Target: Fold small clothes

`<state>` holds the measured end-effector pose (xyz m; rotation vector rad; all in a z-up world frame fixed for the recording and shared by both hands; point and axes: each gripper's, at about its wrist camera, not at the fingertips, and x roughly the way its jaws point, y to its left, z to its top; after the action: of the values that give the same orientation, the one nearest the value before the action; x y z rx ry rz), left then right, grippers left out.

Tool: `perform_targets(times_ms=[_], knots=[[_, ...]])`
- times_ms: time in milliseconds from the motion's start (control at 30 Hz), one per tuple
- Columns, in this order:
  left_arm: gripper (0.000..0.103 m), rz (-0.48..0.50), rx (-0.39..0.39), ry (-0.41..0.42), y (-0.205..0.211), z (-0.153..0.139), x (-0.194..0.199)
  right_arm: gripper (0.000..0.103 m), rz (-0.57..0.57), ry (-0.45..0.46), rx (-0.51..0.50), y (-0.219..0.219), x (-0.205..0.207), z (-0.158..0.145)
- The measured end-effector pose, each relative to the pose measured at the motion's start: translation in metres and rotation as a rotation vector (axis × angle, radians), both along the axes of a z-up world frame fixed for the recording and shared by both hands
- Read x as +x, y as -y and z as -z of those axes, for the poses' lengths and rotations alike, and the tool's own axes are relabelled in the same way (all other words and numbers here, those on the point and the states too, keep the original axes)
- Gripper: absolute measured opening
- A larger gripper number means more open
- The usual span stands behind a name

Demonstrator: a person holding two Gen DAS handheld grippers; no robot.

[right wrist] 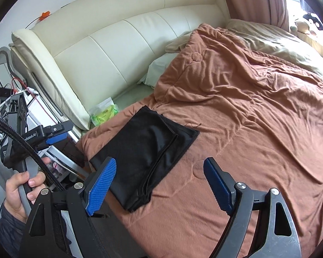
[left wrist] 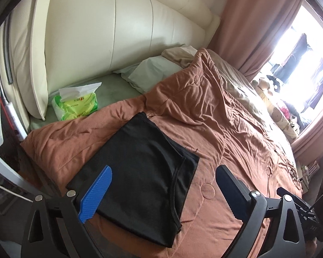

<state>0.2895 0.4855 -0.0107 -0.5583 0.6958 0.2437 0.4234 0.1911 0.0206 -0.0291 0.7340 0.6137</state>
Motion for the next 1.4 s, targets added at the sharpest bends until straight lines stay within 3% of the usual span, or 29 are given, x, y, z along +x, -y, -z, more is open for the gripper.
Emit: perform_targets(times_ms=[67,167,267,833,1100,1400], knots=[[0.098,0.011,-0.001,0.009,0.014,-0.006,-0.011,0.096,-0.008,0.031,-0.016,0.011,-0.019,-0.009],[0.101,0.027,0.055,0.020,0.038,-0.017,-0.026,0.103,-0.018,0.076,-0.048,0.025,-0.047,-0.018],[0.103,0.026,0.104,0.027,0.060,-0.024,-0.040,0.103,-0.015,0.083,-0.057,0.040,-0.070,-0.025],[0.103,0.141,0.170,0.045,0.165,-0.034,-0.105,0.103,-0.001,0.126,0.010,0.128,-0.177,-0.055],[0.103,0.154,0.207,0.081,0.209,-0.038,-0.134,0.103,0.034,0.192,0.015,0.167,-0.224,-0.052],[0.103,0.174,0.244,0.119,0.246,-0.032,-0.162,0.103,0.070,0.214,0.017,0.202,-0.267,-0.027]])
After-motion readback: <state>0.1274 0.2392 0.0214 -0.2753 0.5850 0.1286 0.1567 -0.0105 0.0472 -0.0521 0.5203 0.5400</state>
